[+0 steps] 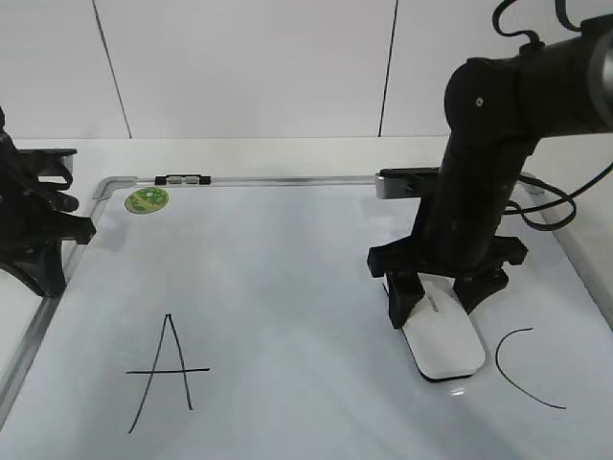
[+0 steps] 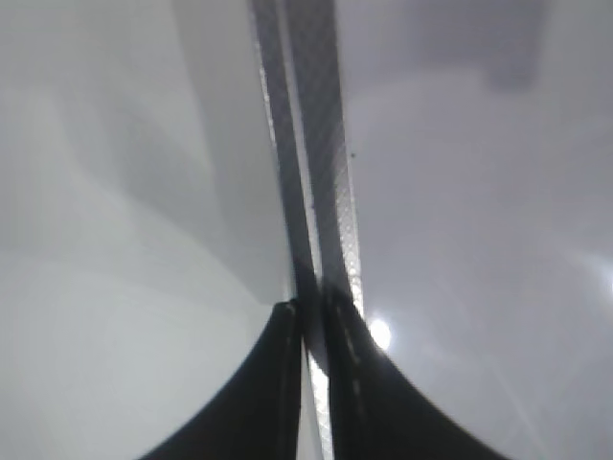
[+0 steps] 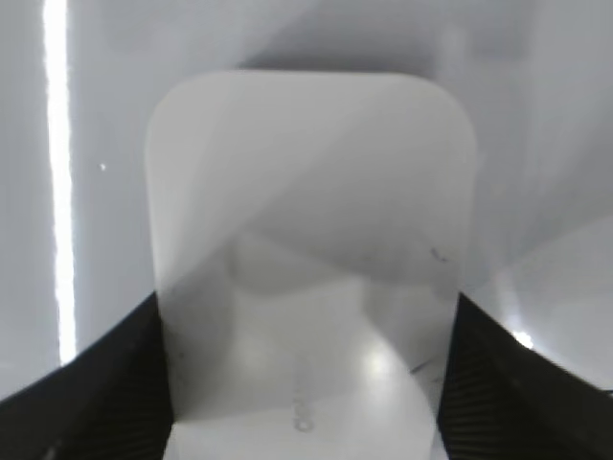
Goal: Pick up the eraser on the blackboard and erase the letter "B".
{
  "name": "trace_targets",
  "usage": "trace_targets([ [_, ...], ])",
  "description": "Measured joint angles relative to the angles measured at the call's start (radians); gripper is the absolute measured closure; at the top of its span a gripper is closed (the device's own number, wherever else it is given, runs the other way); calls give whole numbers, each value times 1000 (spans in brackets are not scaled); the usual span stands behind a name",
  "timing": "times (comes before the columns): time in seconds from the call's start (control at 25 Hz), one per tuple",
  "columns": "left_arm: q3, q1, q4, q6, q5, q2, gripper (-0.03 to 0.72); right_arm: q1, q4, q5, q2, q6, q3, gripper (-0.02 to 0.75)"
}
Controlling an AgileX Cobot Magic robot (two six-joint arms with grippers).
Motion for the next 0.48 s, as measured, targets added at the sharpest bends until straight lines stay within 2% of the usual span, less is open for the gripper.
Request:
trace_targets([
  [0.24,0,0,0,0,0,0,664,-9,24,60,27,-53,-78,172],
  [0.48,0,0,0,0,2,0,664,-10,-44,136,35,-52,-241,172],
])
